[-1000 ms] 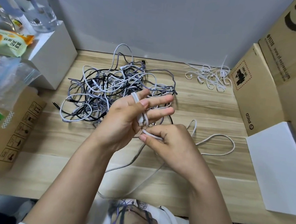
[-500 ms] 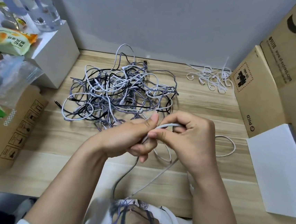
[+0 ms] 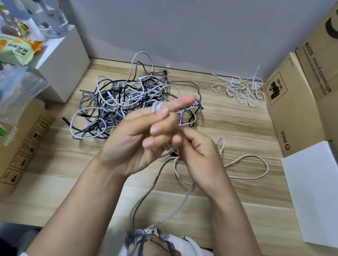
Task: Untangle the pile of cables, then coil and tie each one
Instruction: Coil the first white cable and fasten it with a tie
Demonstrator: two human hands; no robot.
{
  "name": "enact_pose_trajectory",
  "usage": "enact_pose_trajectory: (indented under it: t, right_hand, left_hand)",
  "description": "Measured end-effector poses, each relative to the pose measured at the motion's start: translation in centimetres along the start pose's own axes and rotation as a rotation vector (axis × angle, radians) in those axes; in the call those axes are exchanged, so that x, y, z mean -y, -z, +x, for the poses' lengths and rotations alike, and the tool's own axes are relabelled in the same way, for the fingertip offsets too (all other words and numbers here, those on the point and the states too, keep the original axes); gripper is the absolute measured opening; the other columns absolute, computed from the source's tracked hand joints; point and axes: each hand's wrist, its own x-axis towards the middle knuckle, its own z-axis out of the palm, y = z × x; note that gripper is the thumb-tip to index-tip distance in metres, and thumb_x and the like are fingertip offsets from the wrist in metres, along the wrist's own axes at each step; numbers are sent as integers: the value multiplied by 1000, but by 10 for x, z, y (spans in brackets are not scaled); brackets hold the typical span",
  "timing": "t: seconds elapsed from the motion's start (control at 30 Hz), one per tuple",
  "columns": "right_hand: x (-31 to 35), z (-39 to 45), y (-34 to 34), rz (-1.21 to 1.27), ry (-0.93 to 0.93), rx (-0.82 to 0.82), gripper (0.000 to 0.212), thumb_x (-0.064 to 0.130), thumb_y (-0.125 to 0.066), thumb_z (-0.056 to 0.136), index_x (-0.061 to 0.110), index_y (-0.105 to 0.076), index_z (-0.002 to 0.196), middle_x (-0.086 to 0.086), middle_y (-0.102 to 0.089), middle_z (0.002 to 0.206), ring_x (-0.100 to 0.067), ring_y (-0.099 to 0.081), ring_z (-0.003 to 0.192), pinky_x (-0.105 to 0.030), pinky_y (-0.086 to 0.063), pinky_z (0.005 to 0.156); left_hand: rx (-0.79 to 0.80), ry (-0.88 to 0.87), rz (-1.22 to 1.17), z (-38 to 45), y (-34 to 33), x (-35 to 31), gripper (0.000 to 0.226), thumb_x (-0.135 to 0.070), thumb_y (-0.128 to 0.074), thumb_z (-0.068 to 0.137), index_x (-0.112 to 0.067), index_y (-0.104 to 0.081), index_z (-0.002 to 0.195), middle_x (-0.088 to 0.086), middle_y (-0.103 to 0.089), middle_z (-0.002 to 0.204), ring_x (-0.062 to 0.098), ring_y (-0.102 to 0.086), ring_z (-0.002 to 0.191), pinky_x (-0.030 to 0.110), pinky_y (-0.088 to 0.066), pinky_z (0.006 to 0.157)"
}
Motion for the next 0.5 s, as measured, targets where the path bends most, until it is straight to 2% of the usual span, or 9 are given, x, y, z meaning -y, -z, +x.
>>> enact_pose_trajectory:
  t: [0.07, 0.13, 0.17, 0.2, 0.27, 0.37, 0.43, 0.47, 0.5]
  right_hand:
    - [-3, -3, -3, -114, -39, 57, 20, 41, -47, 87, 34, -66, 82, 7, -60, 68, -6, -52, 67, -33, -42, 67]
    - [-2, -8, -3, -213, -28, 113, 23, 37, -49, 86, 23, -62, 74, -9, -52, 61, -13, -45, 59, -34, -38, 60]
    - [0, -9, -3, -264, -5, 129, 26, 36, -50, 86, 18, -56, 68, -9, -43, 57, -11, -38, 55, -34, -32, 56]
    - [1, -10, -1, -318, 13, 130, 30, 36, -50, 85, 13, -54, 65, -5, -37, 53, -10, -33, 54, -34, -29, 54]
    - [3, -12, 1, -400, 29, 91, 31, 38, -51, 82, 12, -58, 66, -1, -38, 50, -12, -38, 51, -34, -31, 54]
    - [7, -13, 5, -358, 39, 0, 22, 40, -58, 77, 22, -69, 75, 4, -55, 52, -11, -56, 59, -31, -41, 59]
    - [11, -15, 9, -336, 54, -41, 19, 38, -64, 76, 21, -70, 71, 11, -59, 51, -5, -53, 51, -29, -43, 56]
    - [14, -15, 12, -326, 67, -52, 19, 36, -67, 76, 20, -70, 68, 12, -62, 53, -5, -55, 51, -31, -47, 58]
    - [15, -16, 15, -299, 85, -69, 17, 33, -69, 75, 19, -70, 65, 12, -65, 55, -4, -59, 54, -32, -50, 60]
  left_hand:
    - [-230, -154, 180, 7, -2, 5, 45, 0, -37, 92, 14, -28, 134, 6, -59, 69, 9, -53, 47, 37, -53, 90]
    - [-352, -230, 346, 8, 2, 14, 46, -4, -40, 91, 9, -28, 134, 2, -67, 71, 8, -60, 50, 34, -53, 86]
    - [-395, -225, 431, 8, 4, 16, 44, -4, -40, 94, 5, -27, 134, 2, -71, 74, 9, -63, 54, 31, -55, 81]
    - [-431, -200, 520, 9, 4, 19, 41, -5, -39, 96, 0, -26, 135, 3, -72, 77, 10, -65, 58, 28, -55, 76]
    - [-450, -102, 703, 10, 6, 23, 39, -8, -39, 98, -10, -28, 135, 0, -73, 80, 10, -66, 64, 25, -52, 72]
    - [-523, 34, 1006, 6, 12, 26, 33, -9, -42, 98, -17, -44, 130, -4, -72, 81, 2, -61, 64, 25, -48, 85]
    - [-542, 153, 1154, 4, 12, 27, 31, -12, -46, 97, -6, -50, 127, 6, -71, 87, -2, -56, 61, 17, -45, 74]
    - [-519, 216, 1170, 3, 12, 28, 27, -17, -45, 98, -1, -55, 117, 10, -67, 76, 3, -57, 57, 15, -45, 64]
    - [-472, 270, 1157, 1, 11, 29, 34, -25, -42, 99, 4, -60, 96, 9, -60, 59, 13, -56, 52, 15, -43, 54]
